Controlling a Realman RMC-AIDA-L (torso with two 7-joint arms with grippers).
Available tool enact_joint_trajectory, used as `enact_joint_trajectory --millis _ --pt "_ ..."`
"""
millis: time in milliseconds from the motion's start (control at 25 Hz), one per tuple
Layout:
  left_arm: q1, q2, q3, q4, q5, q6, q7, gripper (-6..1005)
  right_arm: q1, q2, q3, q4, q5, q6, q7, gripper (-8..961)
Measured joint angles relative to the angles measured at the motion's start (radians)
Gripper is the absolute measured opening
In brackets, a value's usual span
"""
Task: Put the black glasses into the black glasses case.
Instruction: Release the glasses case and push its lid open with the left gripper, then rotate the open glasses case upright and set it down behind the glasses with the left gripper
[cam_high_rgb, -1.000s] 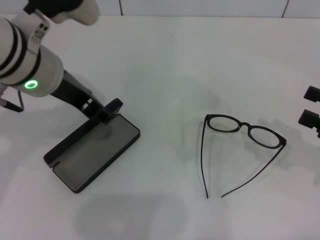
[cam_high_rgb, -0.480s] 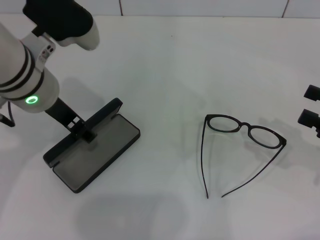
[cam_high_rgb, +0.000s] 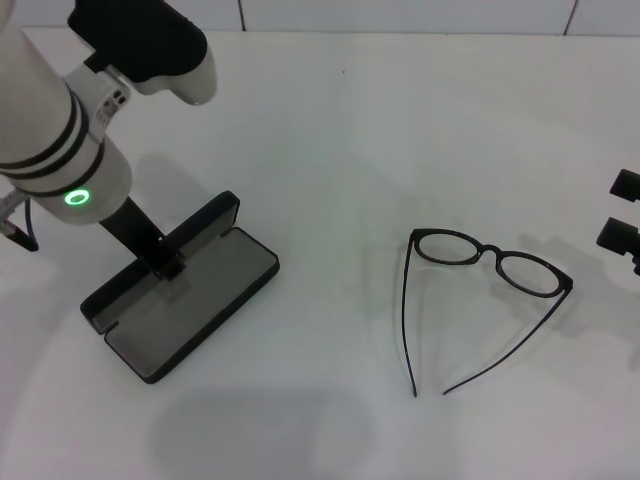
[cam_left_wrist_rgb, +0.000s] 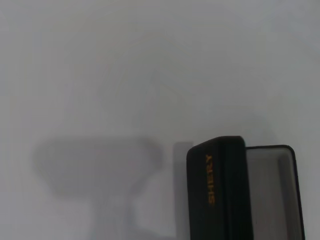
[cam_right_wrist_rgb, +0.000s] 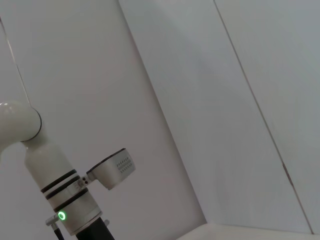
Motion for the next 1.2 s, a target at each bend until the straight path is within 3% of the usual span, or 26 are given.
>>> enact_joint_trajectory --millis 320,480,720,840,880,1200 --pt "-0.002 0.001 0.025 0.057 0.001 -0.004 0.015 264 -0.006 0.000 -0.001 0.004 0.001 -0.011 -0.006 863" --pt "0.002 0.001 0.030 0.133 0.002 -0.035 0.063 213 -0.010 0.000 -0.016 0.007 -0.029 -0.104 -0.055 862" --pt "-0.020 0.000 0.168 0.152 0.006 -0.267 0.244 200 0.001 0.008 -0.018 0.007 -0.158 -0.273 -0.100 862" --pt "-0.041 -0.001 0.232 0.112 0.007 -0.378 0.299 210 0.001 0.020 -0.022 0.010 -0.186 -0.279 -0.099 862" --pt "-0.083 -0.002 0.286 0.037 0.010 -0.497 0.323 213 0.000 0.023 -0.024 0.016 -0.188 -0.280 -0.099 862" --pt "-0.208 -0.009 0.395 -0.228 0.004 -0.707 0.352 238 -0.006 0.026 -0.027 0.067 -0.189 -0.283 -0.107 861"
